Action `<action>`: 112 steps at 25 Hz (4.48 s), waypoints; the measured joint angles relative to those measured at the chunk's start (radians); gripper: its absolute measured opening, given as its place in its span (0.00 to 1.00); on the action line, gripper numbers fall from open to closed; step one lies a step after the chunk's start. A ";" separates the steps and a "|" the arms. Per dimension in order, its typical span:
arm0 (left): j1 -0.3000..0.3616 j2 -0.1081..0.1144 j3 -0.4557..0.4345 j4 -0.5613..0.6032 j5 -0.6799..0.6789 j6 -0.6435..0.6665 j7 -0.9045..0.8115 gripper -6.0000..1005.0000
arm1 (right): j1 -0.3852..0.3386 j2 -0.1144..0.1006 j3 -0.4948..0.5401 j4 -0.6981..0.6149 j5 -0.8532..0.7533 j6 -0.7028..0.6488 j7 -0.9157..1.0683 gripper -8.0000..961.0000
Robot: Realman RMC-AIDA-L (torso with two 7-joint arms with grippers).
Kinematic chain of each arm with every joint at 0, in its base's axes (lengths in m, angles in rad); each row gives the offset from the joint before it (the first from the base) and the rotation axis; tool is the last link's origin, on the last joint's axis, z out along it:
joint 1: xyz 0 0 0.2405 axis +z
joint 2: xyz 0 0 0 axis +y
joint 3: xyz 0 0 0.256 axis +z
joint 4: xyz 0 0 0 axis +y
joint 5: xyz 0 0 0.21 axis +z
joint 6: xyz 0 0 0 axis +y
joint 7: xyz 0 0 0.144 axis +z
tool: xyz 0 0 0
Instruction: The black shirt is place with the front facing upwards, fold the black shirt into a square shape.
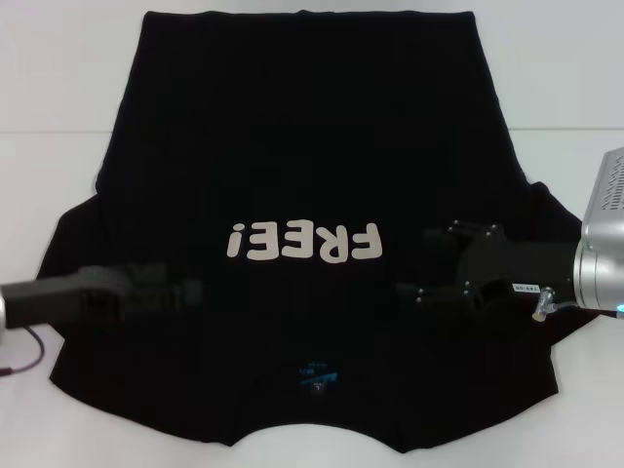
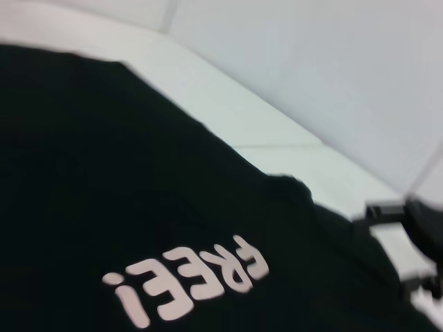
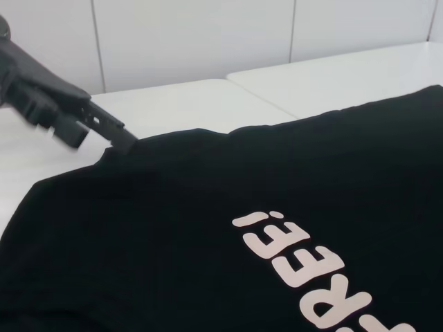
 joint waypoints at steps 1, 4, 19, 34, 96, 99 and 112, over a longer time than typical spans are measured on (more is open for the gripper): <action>-0.006 0.014 -0.009 -0.001 0.002 0.006 -0.077 0.94 | 0.000 0.000 -0.001 0.000 0.000 0.000 0.008 0.98; -0.020 0.061 -0.032 0.002 0.007 0.011 -0.284 0.94 | 0.000 0.000 -0.001 -0.001 0.000 0.000 0.031 0.98; -0.039 0.130 -0.022 0.025 0.203 -0.293 -0.634 0.93 | 0.003 0.002 -0.005 0.002 -0.026 0.002 0.059 0.98; -0.037 0.106 -0.019 -0.037 0.228 -0.403 -0.577 0.93 | 0.003 0.002 -0.011 0.004 -0.026 0.001 0.061 0.98; -0.008 0.084 0.032 0.035 0.222 -0.404 -0.578 0.00 | -0.008 0.001 -0.006 -0.004 -0.019 -0.018 0.062 0.97; 0.008 0.085 0.030 0.062 0.220 -0.398 -0.596 0.00 | -0.009 0.000 -0.006 -0.004 -0.018 -0.014 0.059 0.97; 0.053 0.091 -0.040 0.080 0.219 -0.377 -0.606 0.01 | -0.013 0.000 0.029 -0.004 -0.018 -0.015 0.055 0.97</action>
